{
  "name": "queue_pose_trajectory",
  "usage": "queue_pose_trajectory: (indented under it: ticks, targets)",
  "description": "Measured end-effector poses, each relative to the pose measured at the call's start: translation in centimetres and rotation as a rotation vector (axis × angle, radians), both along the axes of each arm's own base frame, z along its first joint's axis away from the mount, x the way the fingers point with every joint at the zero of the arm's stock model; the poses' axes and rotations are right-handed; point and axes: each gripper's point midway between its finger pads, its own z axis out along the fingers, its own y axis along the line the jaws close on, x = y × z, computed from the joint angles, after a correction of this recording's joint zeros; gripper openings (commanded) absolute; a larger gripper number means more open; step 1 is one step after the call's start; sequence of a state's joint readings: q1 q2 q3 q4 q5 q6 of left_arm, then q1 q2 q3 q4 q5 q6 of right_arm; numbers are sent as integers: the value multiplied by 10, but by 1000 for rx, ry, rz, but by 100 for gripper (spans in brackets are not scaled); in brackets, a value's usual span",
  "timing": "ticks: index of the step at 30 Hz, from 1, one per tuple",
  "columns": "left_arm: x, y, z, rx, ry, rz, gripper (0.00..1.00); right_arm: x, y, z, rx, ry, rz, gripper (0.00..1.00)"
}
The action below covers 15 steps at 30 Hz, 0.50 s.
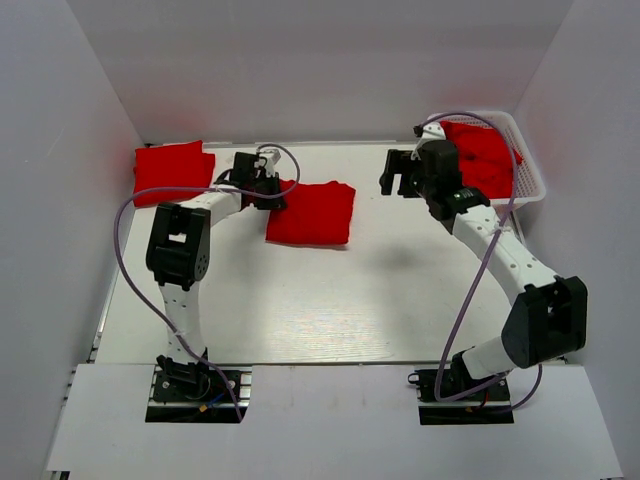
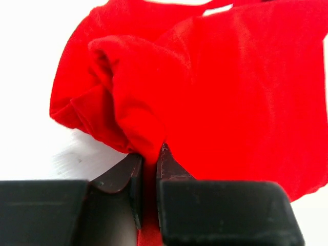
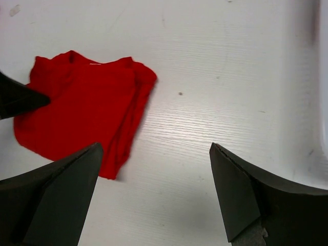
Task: Fold and stack the t-shirts
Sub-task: Put the neatly folded tshirt into the corner of the board with the left arm
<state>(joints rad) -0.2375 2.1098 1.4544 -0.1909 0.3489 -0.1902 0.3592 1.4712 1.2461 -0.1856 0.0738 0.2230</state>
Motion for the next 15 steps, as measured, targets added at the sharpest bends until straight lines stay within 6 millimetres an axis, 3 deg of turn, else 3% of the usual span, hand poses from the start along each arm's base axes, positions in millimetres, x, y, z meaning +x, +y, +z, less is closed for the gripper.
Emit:
queue_pose_trajectory:
  ticks: [5, 10, 15]
  targets:
    - [11, 11, 39, 68, -90, -15, 0, -8, -18, 1, -33, -13, -71, 90]
    - [41, 25, 107, 139, -232, -33, 0, -17, -35, -7, -72, -1, -132, 90]
    - [63, 51, 171, 216, -340, -34, 0, -19, -47, -12, -106, 10, -182, 90]
